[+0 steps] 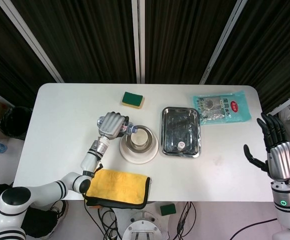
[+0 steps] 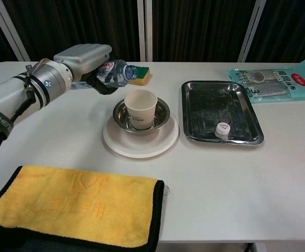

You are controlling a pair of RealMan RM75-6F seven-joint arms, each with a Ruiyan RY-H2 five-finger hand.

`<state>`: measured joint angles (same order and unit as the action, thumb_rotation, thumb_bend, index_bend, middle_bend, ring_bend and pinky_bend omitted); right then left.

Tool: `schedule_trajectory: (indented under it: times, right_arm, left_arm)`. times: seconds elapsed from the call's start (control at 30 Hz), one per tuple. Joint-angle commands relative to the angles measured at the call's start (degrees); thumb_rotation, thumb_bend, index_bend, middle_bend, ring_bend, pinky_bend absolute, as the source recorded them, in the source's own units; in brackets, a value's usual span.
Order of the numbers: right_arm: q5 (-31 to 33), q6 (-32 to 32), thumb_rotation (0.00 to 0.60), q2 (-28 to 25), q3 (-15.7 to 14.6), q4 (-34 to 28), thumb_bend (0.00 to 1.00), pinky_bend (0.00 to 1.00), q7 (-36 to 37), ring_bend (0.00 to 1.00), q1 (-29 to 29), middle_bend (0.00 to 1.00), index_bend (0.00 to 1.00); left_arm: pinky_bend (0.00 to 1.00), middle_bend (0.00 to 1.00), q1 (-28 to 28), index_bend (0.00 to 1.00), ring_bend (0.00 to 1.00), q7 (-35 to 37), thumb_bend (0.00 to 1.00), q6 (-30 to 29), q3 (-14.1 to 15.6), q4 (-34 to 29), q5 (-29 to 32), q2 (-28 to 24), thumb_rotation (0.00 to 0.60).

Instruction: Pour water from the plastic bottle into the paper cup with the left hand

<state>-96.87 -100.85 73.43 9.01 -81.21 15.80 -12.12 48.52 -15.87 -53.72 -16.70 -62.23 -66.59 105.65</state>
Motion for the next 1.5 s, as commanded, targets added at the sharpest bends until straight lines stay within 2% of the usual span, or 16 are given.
schedule_trajectory:
  times: [0.03, 0.23, 0.4, 0.53, 0.67, 0.97, 1.27, 1.5]
  right_arm:
    - [0.1, 0.1, 0.600, 0.0, 0.0, 0.0, 0.39, 0.00, -0.1, 0.00, 0.0, 0.00, 0.00]
    - [0.3, 0.5, 0.600, 0.1, -0.1, 0.0, 0.39, 0.00, -0.3, 0.00, -0.1, 0.00, 0.00]
    - [-0.3, 0.2, 0.600, 0.1, -0.1, -0.4, 0.39, 0.00, -0.6, 0.00, -0.2, 0.00, 0.00]
    - [-0.6, -0.2, 0.600, -0.1, -0.1, -0.7, 0.39, 0.00, -0.7, 0.00, -0.1, 0.00, 0.00]
    - [-0.5, -0.1, 0.600, -0.2, -0.2, -0.9, 0.39, 0.00, -0.9, 0.00, 0.0, 0.00, 0.00]
    - [-0.7, 0.2, 0.600, -0.1, -0.5, -0.9, 0.39, 0.00, -1.2, 0.00, 0.0, 0.00, 0.00]
    - [-1.0, 1.0, 0.600, 0.4, -1.0, -0.9, 0.39, 0.00, -2.0, 0.00, -0.2, 0.00, 0.00]
    - [-1.0, 1.7, 0.600, 0.8, -1.2, -1.0, 0.39, 0.00, -2.6, 0.00, -0.5, 0.00, 0.00]
  left_arm:
    - [0.50, 0.74, -0.8, 0.70, 0.51, 2.9, 0.54, 0.3, -1.4, -3.6, 1.7, -1.4, 0.600]
    - [0.50, 0.74, -3.5, 0.70, 0.51, 12.2, 0.54, -3.5, -3.4, -9.9, 1.1, -2.8, 0.600]
    - [0.45, 0.74, -7.4, 0.70, 0.51, 29.0, 0.54, -2.6, -5.6, -15.7, 2.2, -4.8, 0.600]
    - [0.43, 0.74, -10.3, 0.70, 0.50, 42.0, 0.54, -1.9, -5.1, -16.6, -1.0, -6.9, 0.600]
    - [0.42, 0.74, -12.5, 0.70, 0.50, 51.2, 0.54, -5.2, -2.9, -12.5, -6.4, -6.3, 0.600]
    - [0.42, 0.74, -17.5, 0.70, 0.48, 68.1, 0.54, -12.0, -0.7, -2.0, -9.2, -2.5, 0.600]
    - [0.42, 0.74, -20.8, 0.69, 0.47, 73.9, 0.54, -12.8, 2.7, 7.4, -9.8, 0.3, 0.600]
    - [0.42, 0.73, -22.2, 0.68, 0.44, 78.4, 0.54, -14.1, 3.8, 14.2, -10.6, 3.7, 0.600]
